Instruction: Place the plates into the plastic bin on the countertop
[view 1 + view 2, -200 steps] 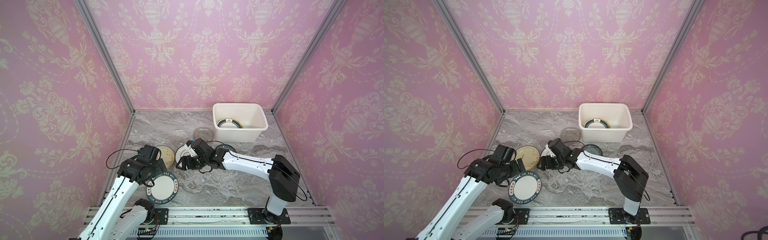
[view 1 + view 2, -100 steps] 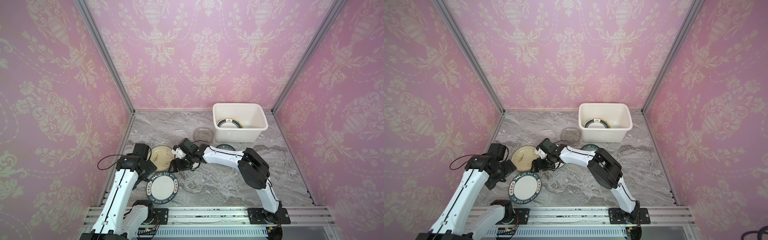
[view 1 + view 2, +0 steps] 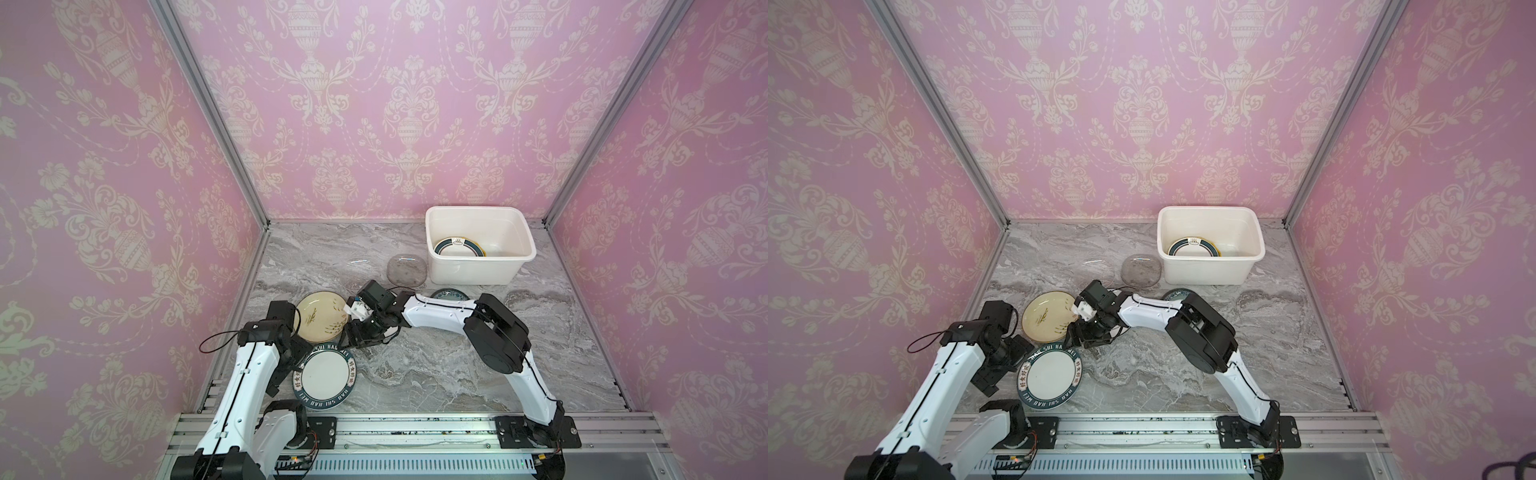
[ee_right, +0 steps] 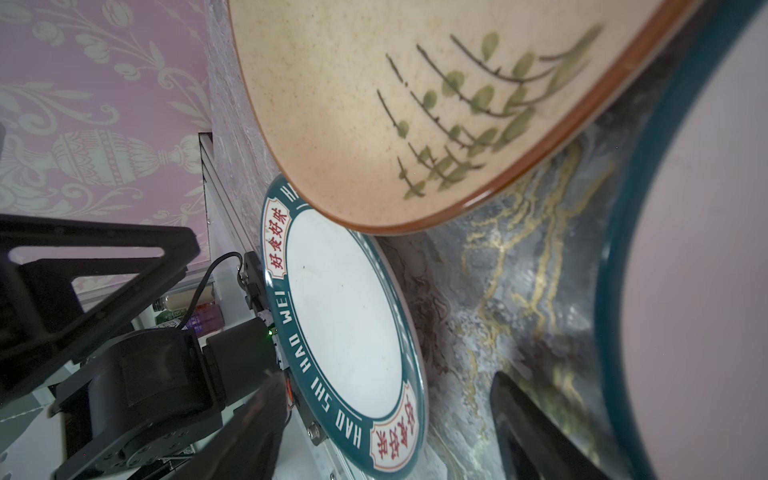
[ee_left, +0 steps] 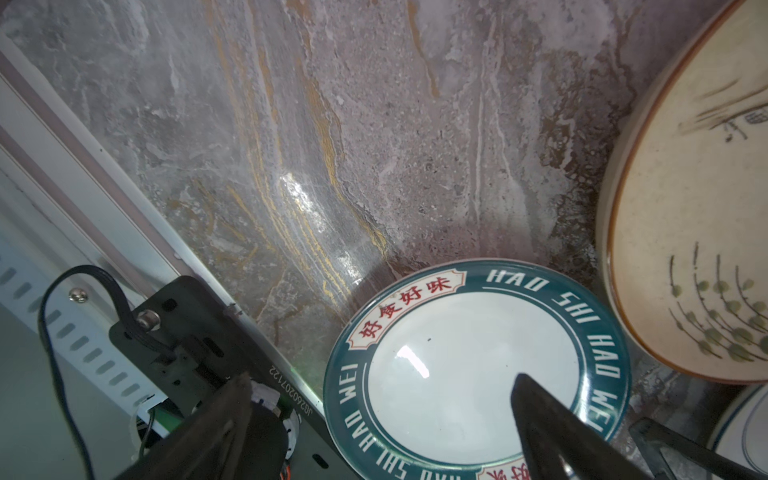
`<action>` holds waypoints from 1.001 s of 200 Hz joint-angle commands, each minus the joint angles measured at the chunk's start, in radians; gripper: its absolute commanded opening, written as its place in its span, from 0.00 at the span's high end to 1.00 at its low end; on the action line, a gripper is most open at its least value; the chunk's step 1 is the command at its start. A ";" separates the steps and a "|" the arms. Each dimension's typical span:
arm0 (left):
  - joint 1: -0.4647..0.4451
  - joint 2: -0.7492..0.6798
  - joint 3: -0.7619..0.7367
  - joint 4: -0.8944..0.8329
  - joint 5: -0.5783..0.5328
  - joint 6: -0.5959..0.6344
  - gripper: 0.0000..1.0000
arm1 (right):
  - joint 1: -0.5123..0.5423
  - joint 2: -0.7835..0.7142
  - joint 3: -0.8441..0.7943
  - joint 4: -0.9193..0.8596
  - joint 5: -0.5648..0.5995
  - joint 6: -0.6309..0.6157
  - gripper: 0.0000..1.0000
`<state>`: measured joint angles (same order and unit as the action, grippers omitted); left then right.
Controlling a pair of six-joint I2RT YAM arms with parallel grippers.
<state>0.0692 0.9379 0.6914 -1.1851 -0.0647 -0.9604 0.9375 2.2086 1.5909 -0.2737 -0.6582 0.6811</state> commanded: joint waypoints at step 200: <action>0.007 -0.061 -0.171 0.199 0.241 -0.100 0.09 | 0.017 0.108 0.013 0.036 -0.146 0.050 0.68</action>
<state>0.0692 0.8841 0.5419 -0.9947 0.1490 -1.0382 0.9497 2.2929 1.5909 -0.2028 -0.7864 0.7322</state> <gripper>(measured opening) 0.912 0.354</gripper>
